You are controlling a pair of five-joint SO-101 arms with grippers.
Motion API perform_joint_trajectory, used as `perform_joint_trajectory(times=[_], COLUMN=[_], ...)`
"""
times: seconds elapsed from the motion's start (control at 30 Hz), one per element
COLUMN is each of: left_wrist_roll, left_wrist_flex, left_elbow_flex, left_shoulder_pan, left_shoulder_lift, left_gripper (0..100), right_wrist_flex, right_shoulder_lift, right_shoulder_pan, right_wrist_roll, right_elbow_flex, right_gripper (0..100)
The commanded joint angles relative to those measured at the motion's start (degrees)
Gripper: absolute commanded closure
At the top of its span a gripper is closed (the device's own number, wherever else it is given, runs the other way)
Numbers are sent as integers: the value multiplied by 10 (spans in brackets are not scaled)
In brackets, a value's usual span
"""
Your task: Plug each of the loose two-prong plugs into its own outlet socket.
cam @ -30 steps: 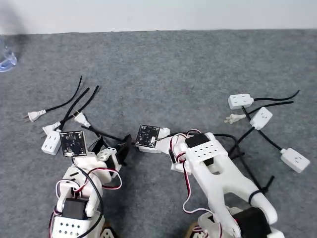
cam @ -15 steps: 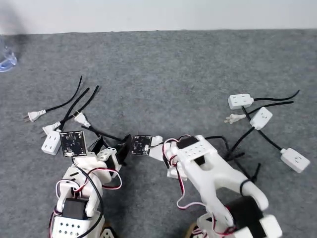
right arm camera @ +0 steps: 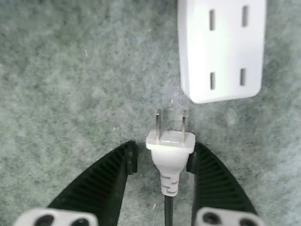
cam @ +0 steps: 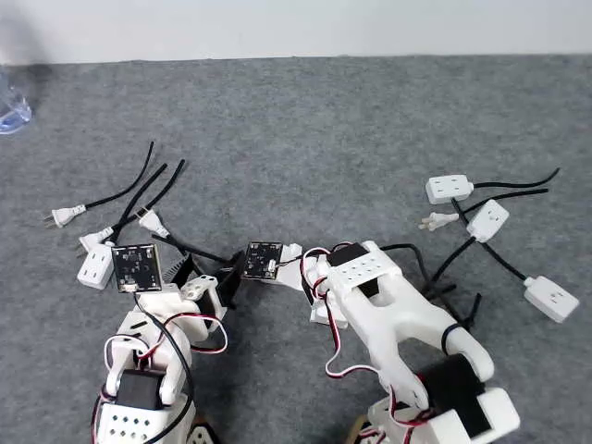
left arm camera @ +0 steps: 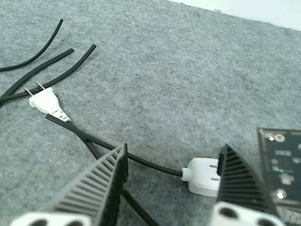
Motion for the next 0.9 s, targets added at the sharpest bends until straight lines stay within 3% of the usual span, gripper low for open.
perform_joint_trajectory(times=[0.0, 0.07, 0.4, 0.67, 0.87], left_wrist_roll=[-7, -7, -7, -7, 32], left_wrist_flex=[2, 2, 2, -5, -120], left_elbow_flex=[-7, -7, -7, -7, -7], left_shoulder_pan=[4, 4, 4, 4, 4], left_shoulder_lift=[-1, -1, -1, -4, -4], left_gripper=[709, 709, 709, 709, 709], right_wrist_flex=[-14, -15, -67, -56, 36], right_shoulder_lift=[6, 6, 1, -92, -168], right_shoulder_pan=[-7, -6, -4, 0, -17], right_wrist_roll=[41, 54, 11, -107, -171], right_elbow_flex=[-19, -22, -13, -23, -55], right_gripper=[927, 998, 990, 990, 990])
